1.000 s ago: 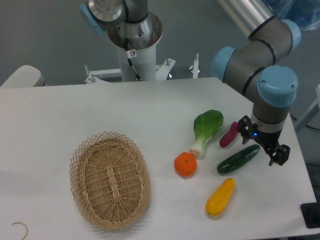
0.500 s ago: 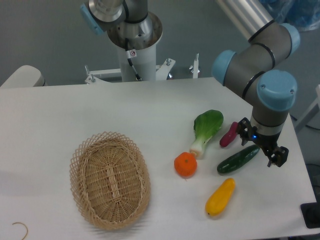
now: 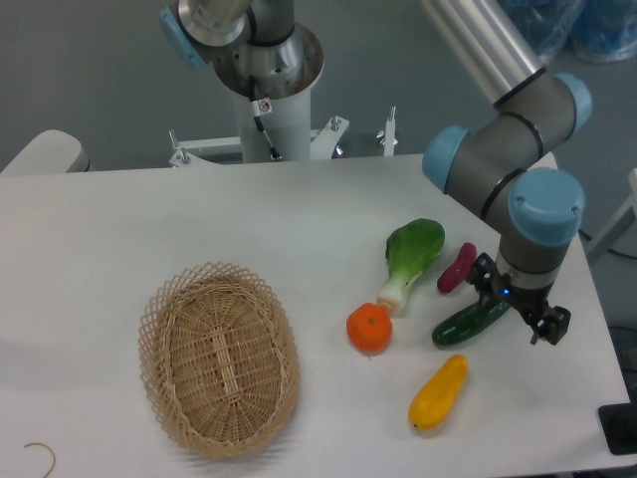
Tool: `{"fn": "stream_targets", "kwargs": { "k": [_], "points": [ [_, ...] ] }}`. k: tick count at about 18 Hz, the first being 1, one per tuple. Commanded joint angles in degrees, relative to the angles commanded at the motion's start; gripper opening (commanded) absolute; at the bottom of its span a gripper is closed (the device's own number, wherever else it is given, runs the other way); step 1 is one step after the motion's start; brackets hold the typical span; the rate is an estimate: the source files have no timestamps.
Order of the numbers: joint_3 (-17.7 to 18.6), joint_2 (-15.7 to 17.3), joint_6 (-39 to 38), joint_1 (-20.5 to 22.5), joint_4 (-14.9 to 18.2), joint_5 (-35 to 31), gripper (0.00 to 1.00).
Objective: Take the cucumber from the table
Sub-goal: 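Close the gripper around the middle of the green cucumber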
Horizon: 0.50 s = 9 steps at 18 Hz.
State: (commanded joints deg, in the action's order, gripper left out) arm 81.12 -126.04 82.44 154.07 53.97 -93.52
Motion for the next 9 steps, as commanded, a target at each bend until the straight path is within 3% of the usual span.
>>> {"fn": "stream_targets", "kwargs": {
  "k": [3,9],
  "points": [
    [2.7,0.3,0.3,0.0,-3.2,-0.1,1.0],
    [5.4,-0.1,0.0,-0.7,-4.7,-2.7,1.0]
  ]
}}
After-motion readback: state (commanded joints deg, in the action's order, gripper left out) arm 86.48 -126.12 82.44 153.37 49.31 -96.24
